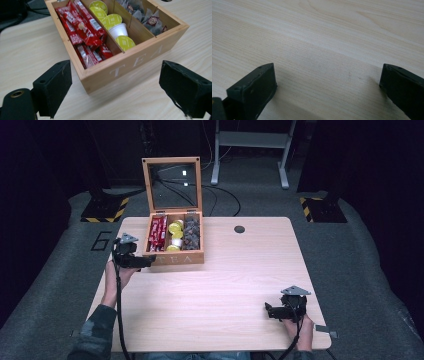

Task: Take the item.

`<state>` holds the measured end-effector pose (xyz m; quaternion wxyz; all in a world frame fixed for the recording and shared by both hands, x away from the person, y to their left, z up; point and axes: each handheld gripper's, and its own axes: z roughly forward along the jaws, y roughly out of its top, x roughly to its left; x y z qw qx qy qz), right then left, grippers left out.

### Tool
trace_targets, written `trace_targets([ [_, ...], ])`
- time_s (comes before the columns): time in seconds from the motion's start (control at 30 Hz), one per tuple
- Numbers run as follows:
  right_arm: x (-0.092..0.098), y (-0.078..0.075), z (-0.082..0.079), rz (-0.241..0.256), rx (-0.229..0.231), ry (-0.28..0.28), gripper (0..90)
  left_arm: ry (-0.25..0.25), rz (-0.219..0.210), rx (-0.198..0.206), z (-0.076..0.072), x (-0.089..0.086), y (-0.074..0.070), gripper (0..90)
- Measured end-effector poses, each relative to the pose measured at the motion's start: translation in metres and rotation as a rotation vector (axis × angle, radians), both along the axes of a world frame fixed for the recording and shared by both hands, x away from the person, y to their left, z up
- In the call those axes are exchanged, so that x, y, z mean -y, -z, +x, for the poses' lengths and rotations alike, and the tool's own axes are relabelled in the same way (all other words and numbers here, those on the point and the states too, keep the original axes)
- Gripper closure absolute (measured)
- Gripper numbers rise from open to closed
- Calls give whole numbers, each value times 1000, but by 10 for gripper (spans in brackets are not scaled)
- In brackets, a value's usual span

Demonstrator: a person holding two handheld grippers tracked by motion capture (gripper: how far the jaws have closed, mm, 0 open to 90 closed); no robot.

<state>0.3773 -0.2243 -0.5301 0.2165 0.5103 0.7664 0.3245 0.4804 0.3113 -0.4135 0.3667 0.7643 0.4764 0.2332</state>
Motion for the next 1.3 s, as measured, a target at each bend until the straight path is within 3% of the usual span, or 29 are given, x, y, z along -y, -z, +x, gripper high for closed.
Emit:
trace_targets([
  [0.23, 0, 0, 0, 0, 1, 0, 0, 6, -46, 10, 16, 5, -10, 109],
  [0.53, 0, 0, 0, 0, 1, 0, 0, 9, -53, 14, 34, 12, -20, 112],
  [0.73, 0, 0, 0, 0, 1, 0, 0, -11, -34, 31, 48, 16, -22, 151],
  [1.07, 0, 0, 0, 0, 0, -1, 0, -72, -22, 5, 77, 17, -11, 320],
  [1.1, 0, 0, 0, 0, 1, -1, 0, -79, -2, -8, 82, 16, -6, 335],
  [1.2, 0, 0, 0, 0, 0, 0, 0, -82, 8, -19, 86, 16, -2, 376],
  [1.3, 0, 0, 0, 0, 0, -1, 0, -105, 6, -57, 93, 15, 8, 463],
])
